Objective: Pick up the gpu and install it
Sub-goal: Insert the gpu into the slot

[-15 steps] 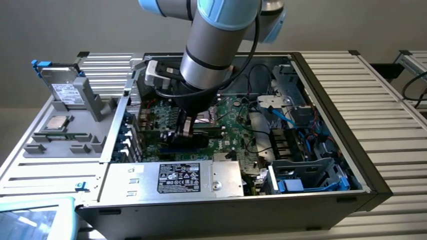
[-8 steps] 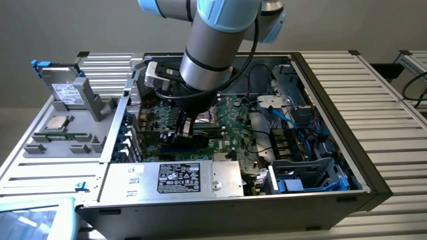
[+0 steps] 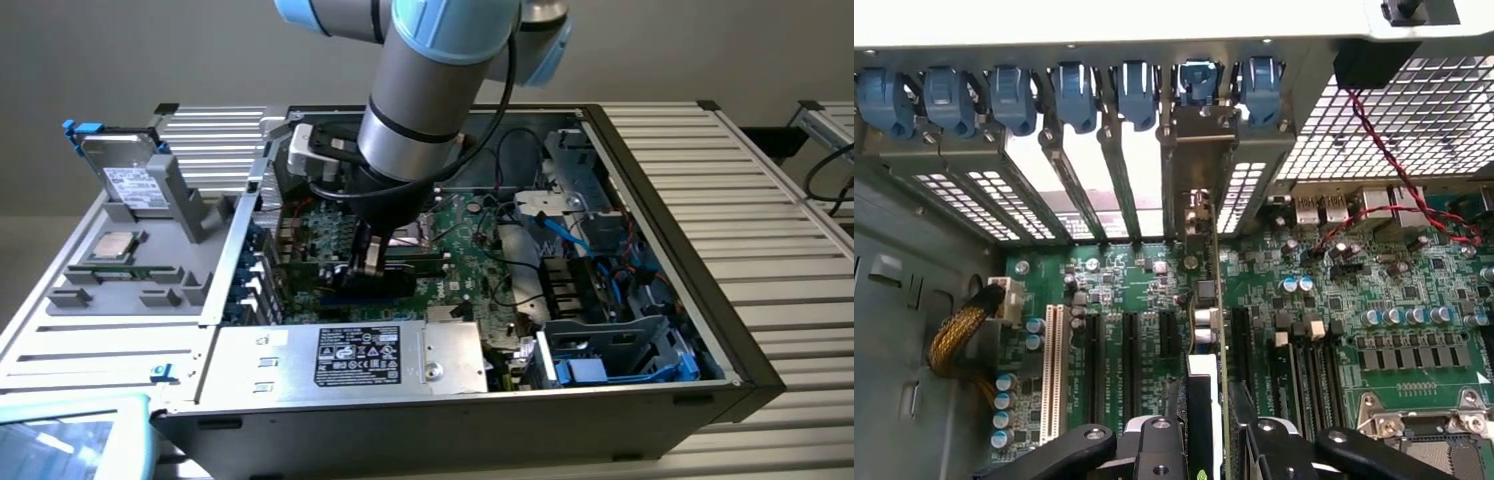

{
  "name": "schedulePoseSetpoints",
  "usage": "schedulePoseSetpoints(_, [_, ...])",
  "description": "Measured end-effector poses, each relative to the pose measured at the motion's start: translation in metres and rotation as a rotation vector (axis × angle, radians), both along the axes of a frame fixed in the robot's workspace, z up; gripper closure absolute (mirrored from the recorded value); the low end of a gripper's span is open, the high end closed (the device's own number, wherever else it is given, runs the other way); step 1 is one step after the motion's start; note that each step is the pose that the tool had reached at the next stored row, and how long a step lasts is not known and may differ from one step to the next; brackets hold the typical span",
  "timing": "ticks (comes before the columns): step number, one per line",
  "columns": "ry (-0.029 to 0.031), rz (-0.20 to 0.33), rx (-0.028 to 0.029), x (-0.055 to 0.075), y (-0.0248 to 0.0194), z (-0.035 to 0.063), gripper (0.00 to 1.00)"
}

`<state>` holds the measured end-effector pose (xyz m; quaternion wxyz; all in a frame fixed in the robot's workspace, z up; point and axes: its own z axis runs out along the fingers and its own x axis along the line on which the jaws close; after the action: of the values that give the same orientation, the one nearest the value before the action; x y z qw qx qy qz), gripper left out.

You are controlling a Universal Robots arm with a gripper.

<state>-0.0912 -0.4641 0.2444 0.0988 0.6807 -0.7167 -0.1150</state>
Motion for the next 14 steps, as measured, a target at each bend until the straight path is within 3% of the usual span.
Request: schedulePoseSetpoints(14, [0.0,0.004,-0.0003,-0.0002,0.0001,-0.0024,0.73])
